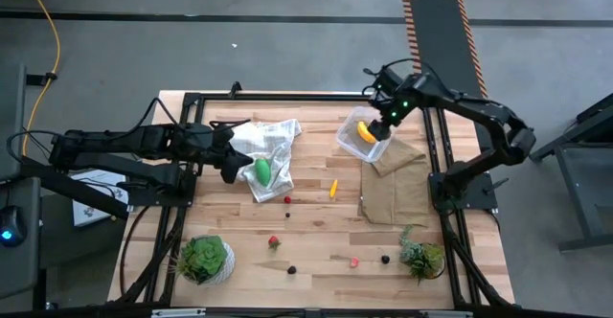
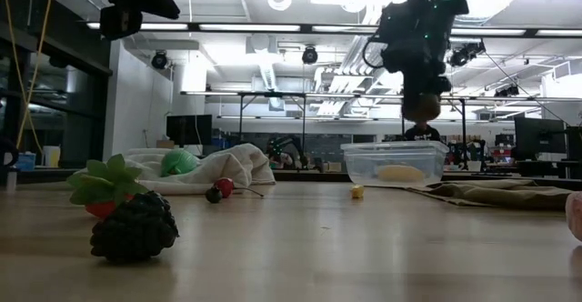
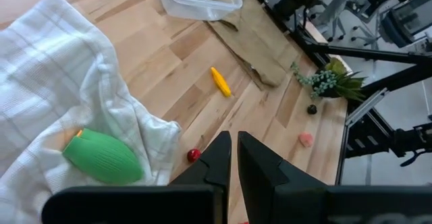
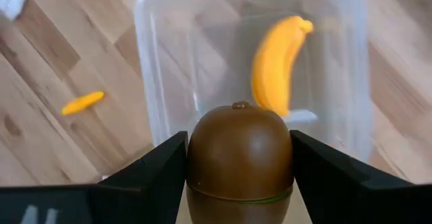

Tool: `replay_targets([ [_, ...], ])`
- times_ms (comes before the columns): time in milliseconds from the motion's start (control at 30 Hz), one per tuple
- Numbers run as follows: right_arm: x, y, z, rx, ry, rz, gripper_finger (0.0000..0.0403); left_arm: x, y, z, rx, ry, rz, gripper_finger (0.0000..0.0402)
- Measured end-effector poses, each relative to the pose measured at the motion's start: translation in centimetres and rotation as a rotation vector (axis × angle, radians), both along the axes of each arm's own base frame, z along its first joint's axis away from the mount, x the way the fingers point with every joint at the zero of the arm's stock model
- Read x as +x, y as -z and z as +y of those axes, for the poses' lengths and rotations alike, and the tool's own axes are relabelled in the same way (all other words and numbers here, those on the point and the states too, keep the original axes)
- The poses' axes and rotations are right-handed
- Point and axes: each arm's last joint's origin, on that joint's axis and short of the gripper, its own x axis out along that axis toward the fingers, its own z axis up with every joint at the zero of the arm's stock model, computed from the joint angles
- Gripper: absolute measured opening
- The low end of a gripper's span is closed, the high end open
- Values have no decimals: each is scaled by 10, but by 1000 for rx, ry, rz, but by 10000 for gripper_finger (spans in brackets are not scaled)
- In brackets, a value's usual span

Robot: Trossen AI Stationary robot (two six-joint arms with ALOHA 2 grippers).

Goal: Pick and placing Produce into tupperware
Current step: Put the brown kiwi into the transparent bin

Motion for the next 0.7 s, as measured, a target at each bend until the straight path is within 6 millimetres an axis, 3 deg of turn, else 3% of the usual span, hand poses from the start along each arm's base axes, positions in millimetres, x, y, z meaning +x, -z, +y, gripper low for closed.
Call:
replay_targets([
  [167, 13, 17, 1, -18, 23, -53, 226, 5, 3, 0, -19, 0, 17, 17],
  [400, 30, 47, -5, 3, 10, 6, 226, 12, 8, 0, -45, 28, 50, 17],
  [700, 44, 61, -5, -7, -27, 10, 226, 14, 10, -1, -66, 51, 61, 17],
])
